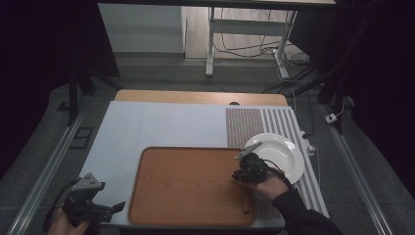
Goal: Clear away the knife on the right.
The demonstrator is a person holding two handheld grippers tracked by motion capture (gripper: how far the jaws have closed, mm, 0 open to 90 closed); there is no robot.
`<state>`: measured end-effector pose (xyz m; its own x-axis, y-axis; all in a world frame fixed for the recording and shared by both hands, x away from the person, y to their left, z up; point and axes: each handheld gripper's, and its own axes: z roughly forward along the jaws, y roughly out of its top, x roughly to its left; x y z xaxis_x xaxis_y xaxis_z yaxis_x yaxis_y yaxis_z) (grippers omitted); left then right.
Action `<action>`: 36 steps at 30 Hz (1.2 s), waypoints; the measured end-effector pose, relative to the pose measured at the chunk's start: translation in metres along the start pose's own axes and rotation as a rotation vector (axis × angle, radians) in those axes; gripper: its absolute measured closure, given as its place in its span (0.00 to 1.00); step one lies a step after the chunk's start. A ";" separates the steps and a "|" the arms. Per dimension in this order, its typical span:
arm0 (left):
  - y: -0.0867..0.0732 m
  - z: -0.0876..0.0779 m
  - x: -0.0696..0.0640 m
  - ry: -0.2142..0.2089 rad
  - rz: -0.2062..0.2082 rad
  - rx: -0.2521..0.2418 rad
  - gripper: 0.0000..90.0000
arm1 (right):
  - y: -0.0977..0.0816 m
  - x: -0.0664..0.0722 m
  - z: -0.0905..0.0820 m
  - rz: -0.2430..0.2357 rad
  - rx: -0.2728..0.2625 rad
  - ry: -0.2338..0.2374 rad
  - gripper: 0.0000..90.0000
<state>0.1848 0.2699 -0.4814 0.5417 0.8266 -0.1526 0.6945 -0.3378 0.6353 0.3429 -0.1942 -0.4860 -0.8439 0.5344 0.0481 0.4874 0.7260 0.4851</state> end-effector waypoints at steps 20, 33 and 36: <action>0.000 0.000 0.001 -0.007 -0.010 -0.004 0.01 | -0.004 0.008 -0.038 0.050 -0.161 -0.043 0.35; 0.000 -0.001 0.001 -0.006 -0.011 -0.008 0.01 | -0.031 0.009 -0.063 0.118 -0.235 -0.074 0.14; -0.001 -0.001 0.001 -0.010 -0.014 -0.012 0.01 | -0.038 0.010 -0.067 0.137 -0.249 -0.074 0.12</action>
<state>0.1845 0.2718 -0.4812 0.5365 0.8268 -0.1692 0.6966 -0.3207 0.6417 0.3010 -0.2459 -0.4455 -0.7511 0.6566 0.0685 0.5176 0.5213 0.6784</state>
